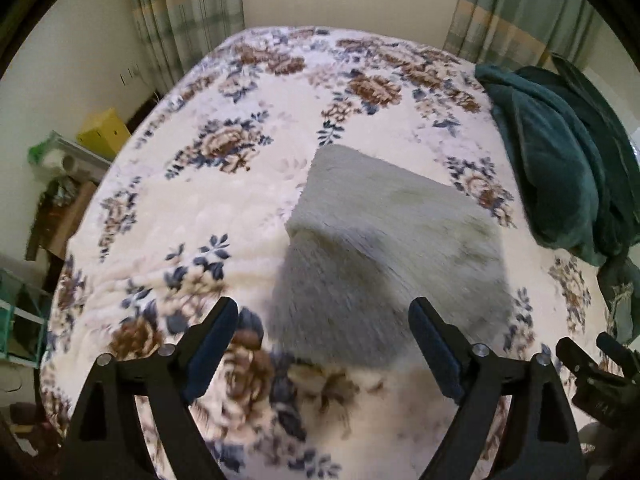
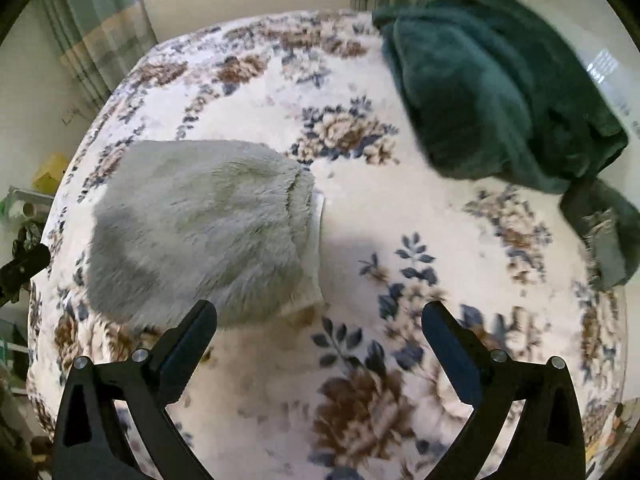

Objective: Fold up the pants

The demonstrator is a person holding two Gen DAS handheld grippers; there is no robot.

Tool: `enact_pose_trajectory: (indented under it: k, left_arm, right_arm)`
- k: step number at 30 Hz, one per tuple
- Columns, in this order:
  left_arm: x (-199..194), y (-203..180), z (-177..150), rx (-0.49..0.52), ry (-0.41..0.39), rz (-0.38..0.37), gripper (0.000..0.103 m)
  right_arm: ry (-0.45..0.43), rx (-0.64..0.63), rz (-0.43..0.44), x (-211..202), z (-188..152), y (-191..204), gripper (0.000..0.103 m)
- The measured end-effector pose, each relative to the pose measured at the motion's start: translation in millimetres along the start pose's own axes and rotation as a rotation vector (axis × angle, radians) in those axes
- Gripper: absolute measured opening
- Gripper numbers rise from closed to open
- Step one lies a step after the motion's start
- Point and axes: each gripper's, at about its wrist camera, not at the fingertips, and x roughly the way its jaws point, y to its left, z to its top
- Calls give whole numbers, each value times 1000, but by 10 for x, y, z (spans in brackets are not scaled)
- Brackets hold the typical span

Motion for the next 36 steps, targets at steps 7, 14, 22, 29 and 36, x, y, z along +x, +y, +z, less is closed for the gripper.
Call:
enact_pose_trajectory:
  k: [7,14,22,29,36]
  left_arm:
    - [-1105,-204,-357,29,-92,5,87]
    - [-2327,-359,-861,47,-173,5,87]
    - [-3445,-428,-1387,24,-237,20,87]
    - [-4058,-481,-1621,48,-308,48,87]
    - [-4329,-448,-1739,61,-336,27,87]
  right_arm:
    - [-137,-27,-5,-1497,-493,-179,103]
    - [-246,-54,42,-3103,-1104,-440,103]
    - [-340,-108,60,-4489,-1750,-671,103]
    - [-403,-105,79,-5338,-2087,-783,103]
    - [-442,-97,76,-5835,-2281,-830,103]
